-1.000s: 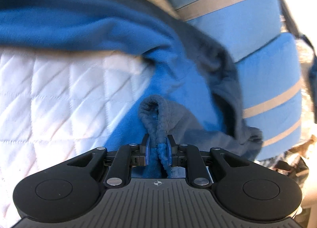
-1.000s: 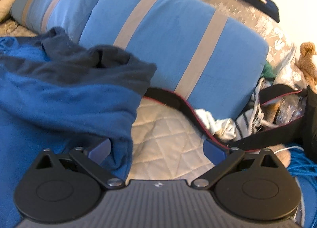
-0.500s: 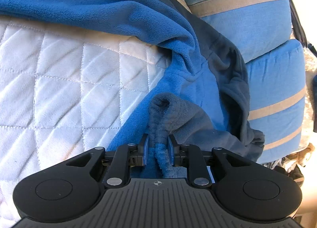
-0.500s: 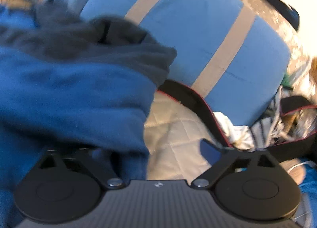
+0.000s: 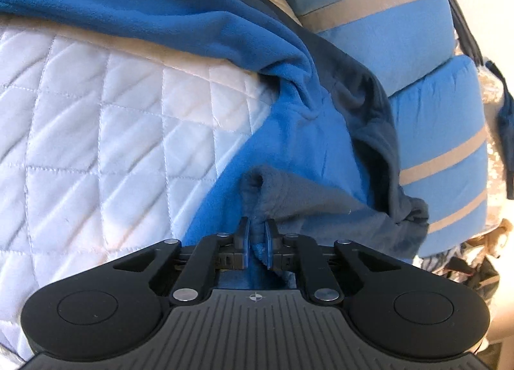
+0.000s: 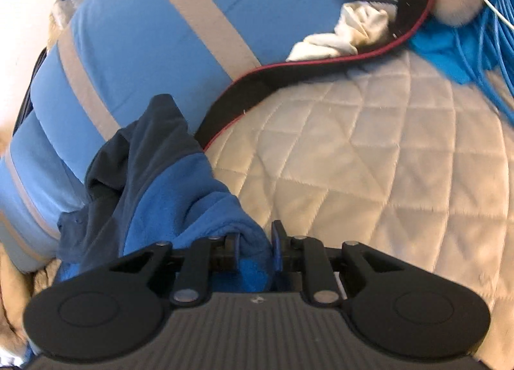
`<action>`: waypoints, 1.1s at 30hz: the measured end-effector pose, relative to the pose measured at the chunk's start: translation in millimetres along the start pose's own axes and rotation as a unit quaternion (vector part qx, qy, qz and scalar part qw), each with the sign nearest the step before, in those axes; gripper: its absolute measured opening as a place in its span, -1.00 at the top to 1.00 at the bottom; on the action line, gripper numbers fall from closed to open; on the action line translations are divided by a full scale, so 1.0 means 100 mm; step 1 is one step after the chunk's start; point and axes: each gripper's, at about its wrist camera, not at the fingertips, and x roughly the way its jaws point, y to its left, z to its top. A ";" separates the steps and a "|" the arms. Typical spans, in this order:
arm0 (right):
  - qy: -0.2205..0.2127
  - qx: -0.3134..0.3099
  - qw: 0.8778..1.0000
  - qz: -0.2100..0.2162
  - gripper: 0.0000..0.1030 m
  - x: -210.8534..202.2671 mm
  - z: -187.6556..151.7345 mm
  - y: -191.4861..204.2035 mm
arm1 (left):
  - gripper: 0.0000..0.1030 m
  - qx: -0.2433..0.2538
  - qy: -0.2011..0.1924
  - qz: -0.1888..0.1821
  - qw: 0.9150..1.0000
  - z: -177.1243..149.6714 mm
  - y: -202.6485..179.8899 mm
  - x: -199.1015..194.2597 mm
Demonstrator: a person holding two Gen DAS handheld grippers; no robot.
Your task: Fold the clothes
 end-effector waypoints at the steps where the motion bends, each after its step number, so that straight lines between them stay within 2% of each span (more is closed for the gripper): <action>1: 0.001 -0.013 1.000 -0.001 0.61 0.00 0.00 0.02 | 0.82 -0.004 0.003 -0.003 1.000 0.02 0.02 0.00; 2: 0.000 -0.035 0.999 -0.008 0.56 0.00 0.00 0.07 | 0.81 -0.009 0.005 -0.005 1.000 0.04 0.03 0.01; 6: 0.014 -0.098 0.994 -0.047 -0.18 0.02 0.00 0.22 | 0.70 -0.004 0.006 0.000 1.000 0.03 0.01 0.04; 7: 0.009 -0.113 0.992 -0.057 -0.32 -0.02 0.00 0.26 | 0.56 -0.007 0.005 -0.001 1.000 0.03 0.02 0.03; 8: 0.000 -0.132 0.989 -0.071 -0.64 -0.08 -0.01 0.29 | 0.42 -0.013 0.005 -0.001 1.000 0.03 0.03 0.03; 9: -0.009 -0.151 0.985 -0.086 -0.85 -0.13 -0.01 0.32 | 0.39 -0.018 0.004 -0.004 1.000 0.03 0.05 0.01; 13: -0.013 -0.206 0.972 -0.108 -1.00 -0.34 -0.04 0.40 | 0.07 -0.029 -0.010 -0.011 0.999 0.01 0.07 -0.17; 15: -0.012 -0.223 0.969 -0.104 -1.00 -0.50 -0.04 0.45 | -0.03 -0.035 -0.037 -0.014 0.999 -0.03 0.07 -0.35; 17: -0.008 -0.235 0.967 -0.099 -1.00 -0.67 -0.03 0.52 | -0.25 -0.035 -0.064 -0.018 0.997 -0.05 0.06 -0.53; 20: -0.006 -0.243 0.967 -0.083 -1.00 -0.97 0.00 0.65 | -0.39 -0.030 -0.093 -0.027 0.995 -0.06 0.05 -0.83; 25: -0.015 -0.251 0.967 -0.052 -1.00 -1.53 0.08 0.92 | -0.42 -0.014 -0.121 -0.043 0.992 0.02 -0.02 -1.35; 30: -0.047 -0.277 0.959 -0.031 -1.00 -2.06 0.23 1.23 | -0.44 0.054 -0.134 -0.020 0.989 0.13 -0.20 -1.71; 33: -0.066 -0.285 0.956 -0.015 -1.00 -2.35 0.32 1.40 | -0.45 0.085 -0.133 -0.007 0.987 0.17 -0.30 -1.70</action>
